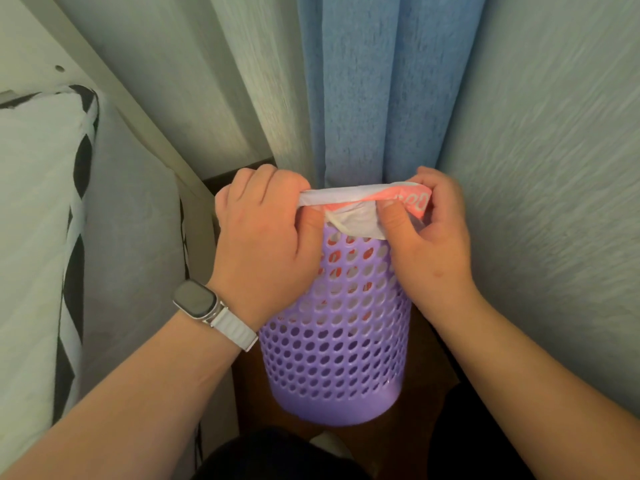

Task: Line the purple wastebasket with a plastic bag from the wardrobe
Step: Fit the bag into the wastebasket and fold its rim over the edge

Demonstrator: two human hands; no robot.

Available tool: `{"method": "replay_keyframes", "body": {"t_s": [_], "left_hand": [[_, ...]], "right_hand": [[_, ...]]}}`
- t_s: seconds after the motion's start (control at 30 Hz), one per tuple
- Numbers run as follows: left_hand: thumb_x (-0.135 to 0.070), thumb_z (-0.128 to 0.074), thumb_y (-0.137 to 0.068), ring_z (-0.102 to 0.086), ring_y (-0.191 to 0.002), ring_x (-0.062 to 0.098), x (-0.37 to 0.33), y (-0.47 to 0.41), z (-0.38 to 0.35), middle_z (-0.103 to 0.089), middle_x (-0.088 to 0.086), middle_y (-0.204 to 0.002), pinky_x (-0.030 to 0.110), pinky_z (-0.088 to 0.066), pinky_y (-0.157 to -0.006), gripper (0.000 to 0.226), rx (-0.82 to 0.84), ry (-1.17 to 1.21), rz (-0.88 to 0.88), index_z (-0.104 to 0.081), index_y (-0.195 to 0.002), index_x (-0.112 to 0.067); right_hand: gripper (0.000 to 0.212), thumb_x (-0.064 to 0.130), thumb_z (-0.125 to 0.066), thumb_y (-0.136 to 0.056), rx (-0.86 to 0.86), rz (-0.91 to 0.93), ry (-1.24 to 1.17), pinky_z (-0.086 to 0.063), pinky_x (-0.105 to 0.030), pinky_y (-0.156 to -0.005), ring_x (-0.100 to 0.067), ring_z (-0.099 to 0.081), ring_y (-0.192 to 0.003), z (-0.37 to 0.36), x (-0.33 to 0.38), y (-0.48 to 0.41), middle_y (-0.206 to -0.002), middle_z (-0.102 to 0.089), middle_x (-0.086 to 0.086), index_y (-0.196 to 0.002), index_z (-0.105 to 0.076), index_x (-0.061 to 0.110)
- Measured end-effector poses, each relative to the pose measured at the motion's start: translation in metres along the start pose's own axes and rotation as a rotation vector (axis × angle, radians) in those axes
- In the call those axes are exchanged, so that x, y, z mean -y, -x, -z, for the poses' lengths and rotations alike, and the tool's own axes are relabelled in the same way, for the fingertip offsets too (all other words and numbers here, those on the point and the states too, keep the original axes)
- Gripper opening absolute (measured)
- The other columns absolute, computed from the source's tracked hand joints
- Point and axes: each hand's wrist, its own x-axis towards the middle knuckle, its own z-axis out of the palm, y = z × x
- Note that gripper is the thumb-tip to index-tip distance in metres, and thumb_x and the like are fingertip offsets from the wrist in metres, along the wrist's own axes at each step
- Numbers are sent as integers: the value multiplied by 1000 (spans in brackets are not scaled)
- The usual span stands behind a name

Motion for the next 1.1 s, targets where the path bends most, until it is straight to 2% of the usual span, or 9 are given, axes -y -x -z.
{"method": "replay_keyframes", "body": {"t_s": [0.13, 0.3, 0.47, 0.57, 0.7, 0.8, 0.9, 1.03, 1.1], "left_hand": [[-22, -47, -90, -52, -82, 29, 0, -2, 4, -57, 7, -85, 47, -39, -83, 19, -26, -7, -16, -62, -90, -9], [-31, -51, -92, -60, -92, 26, -12, -2, 7, -67, 1, -95, 45, -35, -98, 25, -4, -69, -117, -69, -100, -16], [-29, -53, -94, -57, -79, 26, -12, 0, 2, -62, 2, -83, 43, -37, -81, 19, -3, -96, -98, -67, -93, -17], [-27, -54, -92, -55, -77, 27, -6, 0, 0, -61, 2, -82, 42, -37, -77, 15, 4, -81, -63, -63, -88, -15], [-26, -53, -91, -55, -79, 26, -2, -1, 0, -60, 2, -82, 42, -35, -77, 15, 6, -74, -39, -61, -87, -14], [-26, -51, -90, -54, -79, 26, -1, -1, 0, -59, 2, -82, 41, -35, -78, 16, 7, -60, -21, -60, -87, -14], [-29, -49, -90, -54, -79, 26, 0, -1, 0, -58, 2, -82, 42, -37, -78, 19, 14, -37, -1, -60, -88, -13], [-28, -49, -90, -54, -78, 26, -3, 0, 0, -59, 2, -82, 42, -36, -78, 20, 18, -18, -7, -60, -87, -13], [-29, -49, -90, -54, -78, 26, -4, 0, 1, -59, 3, -81, 42, -38, -77, 22, 12, 2, -5, -61, -87, -12]], "right_hand": [[20, 51, -58, -78, -13, -8, 20, -46, -43, -93, -20, -56, -101, -2, 6, 0, -103, -52, 4, -90, -44, 43], [29, 48, -59, -77, -19, 69, 44, -44, -38, -89, -22, -52, -98, -8, 14, 4, -96, -44, 19, -95, -47, 28], [29, 46, -59, -78, -6, 124, 105, -37, -29, -83, -15, -47, -94, -13, 20, 10, -92, -40, 21, -92, -48, 24], [27, 46, -58, -79, 40, 111, 105, -37, -24, -87, -12, -48, -98, -13, 21, 12, -97, -43, 22, -97, -48, 28], [32, 44, -55, -84, 74, 142, 53, -41, -35, -103, -18, -52, -115, -7, 14, 10, -115, -51, 8, -111, -54, 28], [37, 43, -54, -88, 73, 125, 41, -40, -44, -107, -20, -51, -121, -5, 5, 7, -122, -51, 3, -118, -59, 22], [38, 40, -56, -88, 68, 129, 43, -39, -46, -108, -21, -50, -123, -4, -2, 6, -125, -52, -1, -119, -61, 19], [15, 36, -56, -84, 21, 125, 19, -43, -40, -100, -17, -54, -109, -5, 2, 4, -107, -52, 13, -99, -54, 37], [12, 34, -56, -83, -5, 140, 29, -44, -44, -94, -21, -53, -102, -5, 5, 4, -101, -47, 18, -94, -52, 34]]}}
